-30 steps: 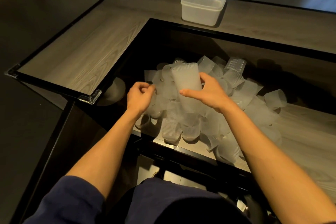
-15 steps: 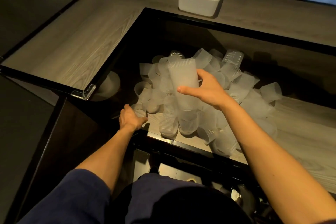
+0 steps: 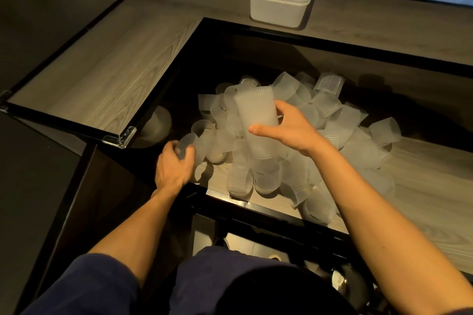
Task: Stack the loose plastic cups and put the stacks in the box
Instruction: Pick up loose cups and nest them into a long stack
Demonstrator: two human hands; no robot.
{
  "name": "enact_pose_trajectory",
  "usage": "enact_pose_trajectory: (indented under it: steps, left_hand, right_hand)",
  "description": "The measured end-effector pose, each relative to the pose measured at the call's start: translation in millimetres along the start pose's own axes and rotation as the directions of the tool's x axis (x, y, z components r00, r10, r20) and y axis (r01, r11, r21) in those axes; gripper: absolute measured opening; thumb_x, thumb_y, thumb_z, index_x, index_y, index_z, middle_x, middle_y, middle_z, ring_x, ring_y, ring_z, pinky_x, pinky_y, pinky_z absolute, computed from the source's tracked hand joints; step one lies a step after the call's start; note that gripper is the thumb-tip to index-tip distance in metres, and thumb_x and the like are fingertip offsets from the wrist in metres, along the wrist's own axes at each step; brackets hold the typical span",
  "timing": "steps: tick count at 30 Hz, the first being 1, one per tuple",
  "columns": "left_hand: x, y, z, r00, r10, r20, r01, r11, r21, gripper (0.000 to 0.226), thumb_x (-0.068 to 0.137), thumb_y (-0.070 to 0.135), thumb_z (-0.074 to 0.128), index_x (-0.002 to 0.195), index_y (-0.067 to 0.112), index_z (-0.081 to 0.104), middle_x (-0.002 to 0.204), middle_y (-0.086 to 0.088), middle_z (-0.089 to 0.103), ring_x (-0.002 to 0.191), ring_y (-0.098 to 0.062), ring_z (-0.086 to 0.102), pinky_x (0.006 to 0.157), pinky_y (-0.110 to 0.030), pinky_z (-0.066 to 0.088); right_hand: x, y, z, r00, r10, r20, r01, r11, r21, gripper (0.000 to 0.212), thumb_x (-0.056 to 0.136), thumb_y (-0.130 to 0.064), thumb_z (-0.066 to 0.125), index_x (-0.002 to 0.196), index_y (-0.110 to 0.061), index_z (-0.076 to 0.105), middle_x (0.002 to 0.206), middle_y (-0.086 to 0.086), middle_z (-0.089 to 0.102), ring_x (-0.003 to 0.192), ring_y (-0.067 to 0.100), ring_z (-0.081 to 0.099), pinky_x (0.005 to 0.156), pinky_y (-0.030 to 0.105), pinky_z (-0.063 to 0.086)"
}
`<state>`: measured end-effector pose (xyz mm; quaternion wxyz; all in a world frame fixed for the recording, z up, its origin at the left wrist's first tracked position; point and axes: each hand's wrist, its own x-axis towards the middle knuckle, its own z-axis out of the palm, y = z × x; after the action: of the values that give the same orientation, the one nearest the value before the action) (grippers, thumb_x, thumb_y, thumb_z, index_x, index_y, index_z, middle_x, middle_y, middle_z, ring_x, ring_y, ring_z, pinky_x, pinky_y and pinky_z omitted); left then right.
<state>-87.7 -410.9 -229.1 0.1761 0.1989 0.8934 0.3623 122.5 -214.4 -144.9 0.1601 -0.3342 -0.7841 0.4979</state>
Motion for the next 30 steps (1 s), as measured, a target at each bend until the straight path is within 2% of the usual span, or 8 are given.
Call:
enact_pose_trajectory:
  steps: [7, 9, 10, 13, 17, 19, 25, 30]
  left_hand:
    - [3.6, 46.5, -13.3, 0.966, 0.116, -0.229, -0.171, 0.956, -0.238, 0.054, 0.092, 0.053, 0.052, 0.129, 0.015, 0.059, 0.12, -0.003, 0.062, 0.107, -0.014, 0.055, 0.095, -0.039, 0.05]
    - [8.6, 61.3, -13.7, 0.96, 0.126, -0.25, -0.205, 0.925, -0.32, 0.05, 0.091, 0.054, 0.052, 0.122, 0.015, 0.06, 0.111, 0.002, 0.062, 0.106, -0.016, 0.059, 0.092, -0.041, 0.053]
    - [9.3, 71.3, -13.6, 0.96, 0.133, -0.247, -0.221, 0.901, -0.374, 0.048, 0.092, 0.052, 0.053, 0.12, 0.014, 0.06, 0.108, 0.004, 0.06, 0.105, -0.017, 0.06, 0.087, -0.035, 0.054]
    - [11.1, 97.1, -9.8, 0.951, 0.209, -0.226, -0.294, 0.835, -0.464, 0.046, 0.096, 0.046, 0.056, 0.122, 0.008, 0.059, 0.109, 0.006, 0.059, 0.104, -0.014, 0.06, 0.074, -0.016, 0.052]
    - [13.0, 114.5, 0.4, 0.95, 0.276, -0.149, -0.313, 0.808, -0.499, 0.056, 0.085, 0.061, 0.057, 0.121, 0.018, 0.063, 0.115, 0.005, 0.065, 0.107, -0.014, 0.064, 0.09, -0.05, 0.056]
    - [9.0, 121.3, 4.2, 0.938, 0.331, -0.101, -0.336, 0.805, -0.489, 0.059, 0.083, 0.062, 0.057, 0.123, 0.019, 0.063, 0.116, 0.005, 0.066, 0.107, -0.013, 0.064, 0.091, -0.053, 0.055]
    - [-2.6, 140.5, 15.5, 0.879, 0.473, 0.051, -0.403, 0.798, -0.448, 0.068, 0.08, 0.064, 0.052, 0.13, 0.018, 0.06, 0.117, 0.008, 0.063, 0.107, -0.004, 0.06, 0.094, -0.038, 0.054]
    - [-10.4, 159.0, 29.6, 0.822, 0.545, 0.167, -0.466, 0.811, -0.353, 0.067, 0.085, 0.055, 0.051, 0.135, 0.011, 0.061, 0.133, -0.003, 0.061, 0.12, -0.01, 0.055, 0.098, -0.019, 0.041]
  right_hand:
    - [5.8, -0.9, 0.9, 0.997, -0.018, 0.072, 0.022, 0.998, -0.058, 0.075, 0.076, -0.048, 0.086, 0.138, -0.024, 0.051, 0.121, -0.014, 0.054, 0.107, 0.006, 0.055, 0.081, 0.023, 0.049]
    - [6.7, -1.4, 1.7, 0.995, -0.022, 0.093, 0.03, 0.996, -0.089, 0.075, 0.074, -0.05, 0.087, 0.136, -0.024, 0.053, 0.119, -0.015, 0.055, 0.107, 0.007, 0.055, 0.081, 0.025, 0.051]
    - [7.3, -1.0, 1.9, 0.994, -0.028, 0.103, 0.039, 0.993, -0.111, 0.074, 0.073, -0.05, 0.087, 0.135, -0.025, 0.054, 0.119, -0.014, 0.055, 0.106, 0.007, 0.056, 0.082, 0.027, 0.053]
    - [8.1, -2.3, 0.5, 0.992, -0.047, 0.121, 0.07, 0.979, -0.192, 0.073, 0.071, -0.049, 0.089, 0.131, -0.026, 0.056, 0.118, -0.01, 0.058, 0.106, 0.009, 0.057, 0.085, 0.032, 0.055]
    - [7.4, -6.0, -5.6, 0.994, -0.06, 0.097, 0.085, 0.956, -0.281, 0.077, 0.071, -0.047, 0.089, 0.135, -0.023, 0.054, 0.121, -0.007, 0.056, 0.107, 0.013, 0.055, 0.08, 0.026, 0.05]
    - [6.1, -7.7, -9.7, 0.996, -0.069, 0.065, 0.085, 0.95, -0.301, 0.077, 0.07, -0.048, 0.089, 0.135, -0.023, 0.054, 0.121, -0.007, 0.056, 0.107, 0.013, 0.054, 0.081, 0.028, 0.05]
    - [0.4, -6.3, -20.8, 0.999, -0.046, 0.012, 0.047, 0.943, -0.331, 0.076, 0.066, -0.059, 0.087, 0.127, -0.026, 0.056, 0.114, -0.009, 0.057, 0.1, 0.009, 0.056, 0.082, 0.036, 0.056]
    - [-8.7, -5.0, -28.7, 0.994, -0.066, -0.086, 0.036, 0.95, -0.311, 0.076, 0.069, -0.054, 0.088, 0.13, -0.023, 0.055, 0.114, -0.008, 0.057, 0.098, 0.008, 0.054, 0.072, 0.023, 0.046]
